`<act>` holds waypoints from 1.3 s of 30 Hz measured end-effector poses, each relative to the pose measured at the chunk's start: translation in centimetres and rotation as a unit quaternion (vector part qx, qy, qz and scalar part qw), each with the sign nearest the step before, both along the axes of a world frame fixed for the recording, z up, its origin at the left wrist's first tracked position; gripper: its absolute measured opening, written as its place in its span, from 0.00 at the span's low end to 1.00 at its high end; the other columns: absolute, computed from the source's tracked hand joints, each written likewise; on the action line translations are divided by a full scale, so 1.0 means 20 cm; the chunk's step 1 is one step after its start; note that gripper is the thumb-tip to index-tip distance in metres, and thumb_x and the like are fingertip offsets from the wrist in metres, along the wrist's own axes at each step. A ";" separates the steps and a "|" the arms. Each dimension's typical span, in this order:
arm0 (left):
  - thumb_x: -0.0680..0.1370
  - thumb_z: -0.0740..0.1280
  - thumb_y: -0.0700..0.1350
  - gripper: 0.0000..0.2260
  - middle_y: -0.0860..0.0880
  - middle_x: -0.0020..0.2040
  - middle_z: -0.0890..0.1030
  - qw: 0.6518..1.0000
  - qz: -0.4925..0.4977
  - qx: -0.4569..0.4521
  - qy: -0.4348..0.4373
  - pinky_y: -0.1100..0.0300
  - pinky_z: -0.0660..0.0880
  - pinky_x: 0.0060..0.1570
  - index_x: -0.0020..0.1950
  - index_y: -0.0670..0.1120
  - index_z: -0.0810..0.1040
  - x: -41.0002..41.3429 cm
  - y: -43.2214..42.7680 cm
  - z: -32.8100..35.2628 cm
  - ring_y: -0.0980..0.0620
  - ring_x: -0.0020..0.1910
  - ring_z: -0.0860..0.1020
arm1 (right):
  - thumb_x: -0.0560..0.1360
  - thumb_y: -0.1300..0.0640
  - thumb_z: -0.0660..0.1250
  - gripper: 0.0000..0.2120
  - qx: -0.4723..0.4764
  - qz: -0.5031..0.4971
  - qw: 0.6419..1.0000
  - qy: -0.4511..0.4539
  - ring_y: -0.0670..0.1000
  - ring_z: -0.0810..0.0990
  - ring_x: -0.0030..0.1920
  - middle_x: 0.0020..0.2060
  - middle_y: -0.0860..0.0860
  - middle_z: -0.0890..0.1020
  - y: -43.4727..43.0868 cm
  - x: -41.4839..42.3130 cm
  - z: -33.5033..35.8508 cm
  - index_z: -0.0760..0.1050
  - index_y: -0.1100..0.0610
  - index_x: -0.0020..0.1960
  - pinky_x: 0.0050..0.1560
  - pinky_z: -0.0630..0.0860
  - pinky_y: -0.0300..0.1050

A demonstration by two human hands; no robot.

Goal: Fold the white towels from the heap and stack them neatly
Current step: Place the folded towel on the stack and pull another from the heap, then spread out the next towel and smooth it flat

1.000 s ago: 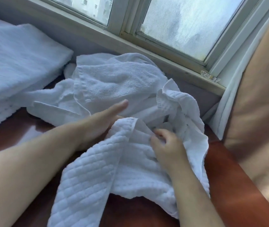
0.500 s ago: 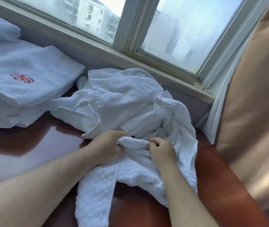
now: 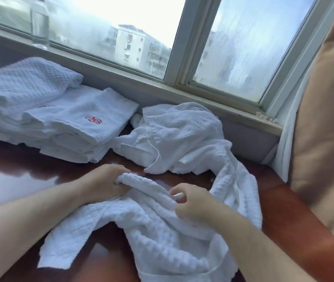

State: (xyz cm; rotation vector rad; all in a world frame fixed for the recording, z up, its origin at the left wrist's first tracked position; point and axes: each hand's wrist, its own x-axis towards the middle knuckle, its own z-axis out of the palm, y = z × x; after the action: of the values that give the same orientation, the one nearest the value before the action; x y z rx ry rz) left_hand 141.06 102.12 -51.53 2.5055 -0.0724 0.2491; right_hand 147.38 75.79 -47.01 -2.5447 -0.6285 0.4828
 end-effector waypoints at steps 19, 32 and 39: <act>0.76 0.65 0.65 0.16 0.60 0.61 0.74 0.978 0.027 0.207 0.018 0.56 0.64 0.50 0.62 0.62 0.72 0.12 -0.29 0.00 0.54 0.56 0.72 | 0.64 0.25 0.68 0.28 -0.223 -0.045 0.958 -0.172 0.46 0.75 0.54 0.45 0.38 0.75 -0.37 0.22 0.03 0.73 0.41 0.57 0.51 0.68 0.45; 0.78 0.59 0.51 0.17 0.51 0.66 0.71 0.973 0.067 0.222 0.009 0.52 0.68 0.62 0.67 0.54 0.68 0.03 -0.35 0.08 0.48 0.66 0.70 | 0.78 0.50 0.61 0.13 -0.340 -0.160 0.917 -0.135 0.56 0.78 0.49 0.46 0.52 0.77 -0.51 0.04 0.02 0.77 0.56 0.57 0.48 0.75 0.49; 0.80 0.50 0.68 0.31 0.55 0.82 0.40 0.951 -0.122 0.251 0.135 0.46 0.40 0.78 0.81 0.62 0.46 0.06 -0.48 -0.06 0.53 0.80 0.38 | 0.78 0.46 0.62 0.10 -0.396 -0.132 0.896 -0.153 0.51 0.78 0.45 0.50 0.46 0.79 -0.48 0.00 0.11 0.76 0.50 0.53 0.43 0.73 0.46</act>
State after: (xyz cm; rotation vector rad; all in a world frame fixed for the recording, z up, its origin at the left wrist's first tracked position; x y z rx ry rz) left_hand 142.34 92.60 -52.74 2.9696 -0.3725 -0.2485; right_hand 147.29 66.24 -44.81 -3.4645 -0.1743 0.2652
